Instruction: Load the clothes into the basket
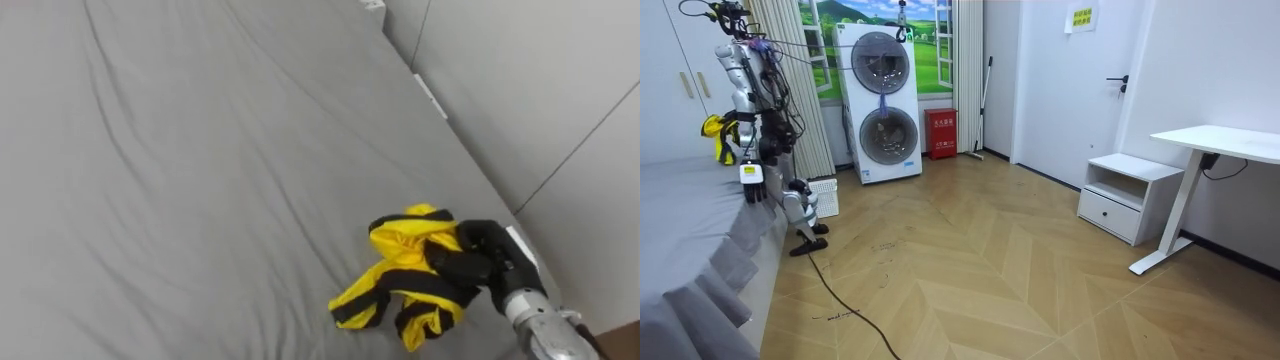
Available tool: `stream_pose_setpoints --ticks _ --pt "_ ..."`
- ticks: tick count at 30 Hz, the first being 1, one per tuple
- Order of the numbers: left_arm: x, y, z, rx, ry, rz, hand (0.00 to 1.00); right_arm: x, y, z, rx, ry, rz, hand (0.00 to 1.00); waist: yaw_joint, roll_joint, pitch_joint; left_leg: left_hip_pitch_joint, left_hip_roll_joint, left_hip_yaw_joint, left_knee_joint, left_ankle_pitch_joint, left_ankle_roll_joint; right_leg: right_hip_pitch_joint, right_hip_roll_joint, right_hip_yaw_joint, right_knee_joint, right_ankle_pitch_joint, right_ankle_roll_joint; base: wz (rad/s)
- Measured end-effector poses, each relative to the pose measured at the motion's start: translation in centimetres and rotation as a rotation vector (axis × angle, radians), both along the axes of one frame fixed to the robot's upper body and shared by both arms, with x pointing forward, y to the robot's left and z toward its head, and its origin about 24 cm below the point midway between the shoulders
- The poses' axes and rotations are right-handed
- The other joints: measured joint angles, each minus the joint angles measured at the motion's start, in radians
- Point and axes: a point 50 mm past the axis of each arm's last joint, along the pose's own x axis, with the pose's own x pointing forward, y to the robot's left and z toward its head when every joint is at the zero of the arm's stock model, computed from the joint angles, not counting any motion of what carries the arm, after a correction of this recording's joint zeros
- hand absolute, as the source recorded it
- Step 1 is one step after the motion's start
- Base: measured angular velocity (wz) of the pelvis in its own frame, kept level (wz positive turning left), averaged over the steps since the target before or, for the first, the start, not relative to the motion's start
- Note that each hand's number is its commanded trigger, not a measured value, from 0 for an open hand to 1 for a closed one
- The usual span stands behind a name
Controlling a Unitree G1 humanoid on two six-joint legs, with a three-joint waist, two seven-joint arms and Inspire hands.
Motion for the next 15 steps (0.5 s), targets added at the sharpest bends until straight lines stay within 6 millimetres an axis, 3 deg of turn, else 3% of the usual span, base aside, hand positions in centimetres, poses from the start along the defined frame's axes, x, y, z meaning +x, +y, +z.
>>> stream_pose_setpoints --ticks 5,15 --pt "-0.7 0.2 0.0 0.022 0.063 0.019 0.0 -0.7 -0.8 0.3 0.032 -0.005 -0.071 1.0 -0.006 -0.001 -0.0002 0.027 0.029 0.073 -0.007 -0.018 -0.005 -0.008 0.027 0.059 0.001 0.013 -0.008 -0.35" --pt "-3.0 0.3 -0.1 0.021 0.136 0.047 0.0 -4.0 -3.4 -1.3 0.074 0.08 -0.25 1.0 -0.051 -0.004 0.0014 0.045 0.04 0.154 -0.005 -0.03 -0.016 -0.012 0.052 0.136 -0.002 0.028 -0.015 -0.25"
